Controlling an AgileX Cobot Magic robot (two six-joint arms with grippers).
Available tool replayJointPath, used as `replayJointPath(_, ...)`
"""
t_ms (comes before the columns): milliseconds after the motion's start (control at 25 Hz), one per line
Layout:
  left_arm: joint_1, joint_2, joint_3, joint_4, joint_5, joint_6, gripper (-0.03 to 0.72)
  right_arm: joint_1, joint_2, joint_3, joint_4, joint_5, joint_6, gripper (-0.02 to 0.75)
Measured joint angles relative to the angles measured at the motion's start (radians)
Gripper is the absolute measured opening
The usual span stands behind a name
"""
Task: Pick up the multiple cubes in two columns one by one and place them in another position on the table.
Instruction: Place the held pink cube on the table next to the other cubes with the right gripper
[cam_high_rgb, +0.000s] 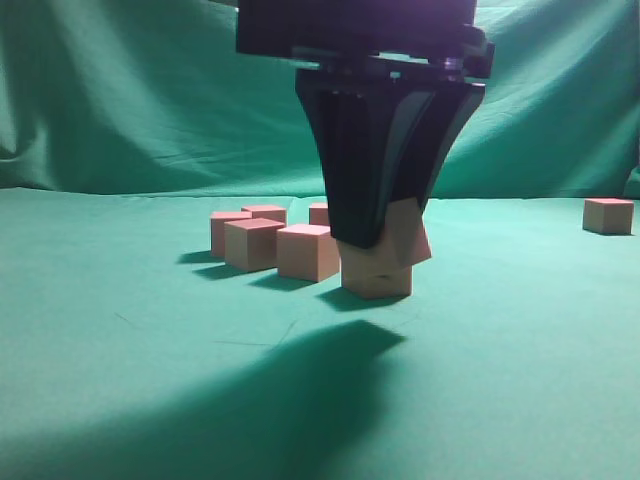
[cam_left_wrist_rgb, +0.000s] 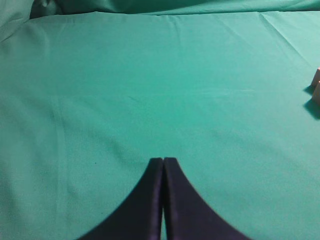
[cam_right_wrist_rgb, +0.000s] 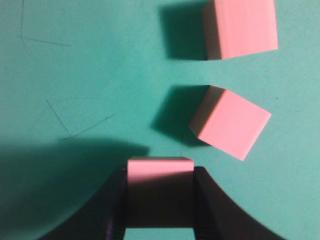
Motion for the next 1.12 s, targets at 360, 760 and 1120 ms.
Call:
replayJointPath(360, 0.0, 0.0, 0.0, 0.0, 0.0, 0.0, 0.0, 0.0, 0.0, 0.0, 0.002, -0.001, 0.006, 0.262)
replayJointPath(760, 0.0, 0.0, 0.0, 0.0, 0.0, 0.0, 0.0, 0.0, 0.011, 0.0, 0.002, -0.014, 0.028, 0.262)
replayJointPath(1120, 0.0, 0.0, 0.0, 0.0, 0.0, 0.0, 0.0, 0.0, 0.037, 0.0, 0.002, -0.029, 0.03, 0.262)
